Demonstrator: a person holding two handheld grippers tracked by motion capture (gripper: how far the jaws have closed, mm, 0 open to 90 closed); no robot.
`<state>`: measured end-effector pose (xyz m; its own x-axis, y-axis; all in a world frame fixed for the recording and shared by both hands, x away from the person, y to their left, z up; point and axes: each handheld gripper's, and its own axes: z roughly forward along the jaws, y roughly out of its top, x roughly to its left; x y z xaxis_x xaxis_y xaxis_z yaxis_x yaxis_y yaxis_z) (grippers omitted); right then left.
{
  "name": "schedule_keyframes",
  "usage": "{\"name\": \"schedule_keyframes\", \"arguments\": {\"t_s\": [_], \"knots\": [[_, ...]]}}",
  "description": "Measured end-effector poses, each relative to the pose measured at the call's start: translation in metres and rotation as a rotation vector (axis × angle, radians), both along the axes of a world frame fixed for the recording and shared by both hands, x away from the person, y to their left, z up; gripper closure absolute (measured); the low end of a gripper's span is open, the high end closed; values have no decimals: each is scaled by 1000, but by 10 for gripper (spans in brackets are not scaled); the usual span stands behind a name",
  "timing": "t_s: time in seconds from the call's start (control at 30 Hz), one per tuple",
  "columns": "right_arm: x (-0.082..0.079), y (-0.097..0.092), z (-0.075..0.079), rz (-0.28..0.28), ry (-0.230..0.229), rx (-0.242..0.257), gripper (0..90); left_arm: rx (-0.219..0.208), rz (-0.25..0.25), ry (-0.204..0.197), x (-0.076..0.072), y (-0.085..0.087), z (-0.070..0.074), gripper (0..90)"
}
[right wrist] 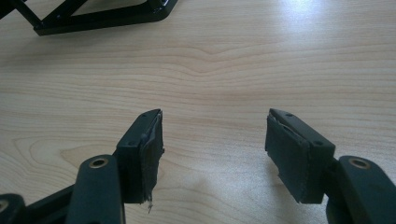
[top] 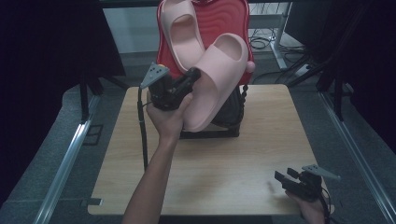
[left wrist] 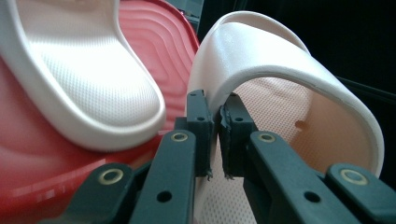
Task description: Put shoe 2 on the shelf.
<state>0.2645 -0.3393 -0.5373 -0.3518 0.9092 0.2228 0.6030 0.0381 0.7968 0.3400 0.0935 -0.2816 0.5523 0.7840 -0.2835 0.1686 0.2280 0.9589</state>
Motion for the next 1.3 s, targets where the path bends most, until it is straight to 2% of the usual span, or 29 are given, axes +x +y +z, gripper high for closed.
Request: {"name": "schedule_keyframes", "arguments": {"t_s": [0.27, 0.4, 0.7, 0.93, 1.3], "knots": [[0, 0, 0, 0, 1, -1, 368, 14, 24, 10, 20, -7, 17, 841], [0, 0, -1, 0, 0, 0, 368, 40, 38, 5, 27, -15, 24, 841], [0, -2, 0, -1, 3, 3, 368, 48, 61, 17, 39, -25, 31, 840], [0, -2, 1, -4, -1, 7, 368, 62, 81, 19, 52, -34, 42, 839], [-2, -4, 6, -4, -18, 19, 368, 63, 135, 20, 89, -56, 64, 839]]}}
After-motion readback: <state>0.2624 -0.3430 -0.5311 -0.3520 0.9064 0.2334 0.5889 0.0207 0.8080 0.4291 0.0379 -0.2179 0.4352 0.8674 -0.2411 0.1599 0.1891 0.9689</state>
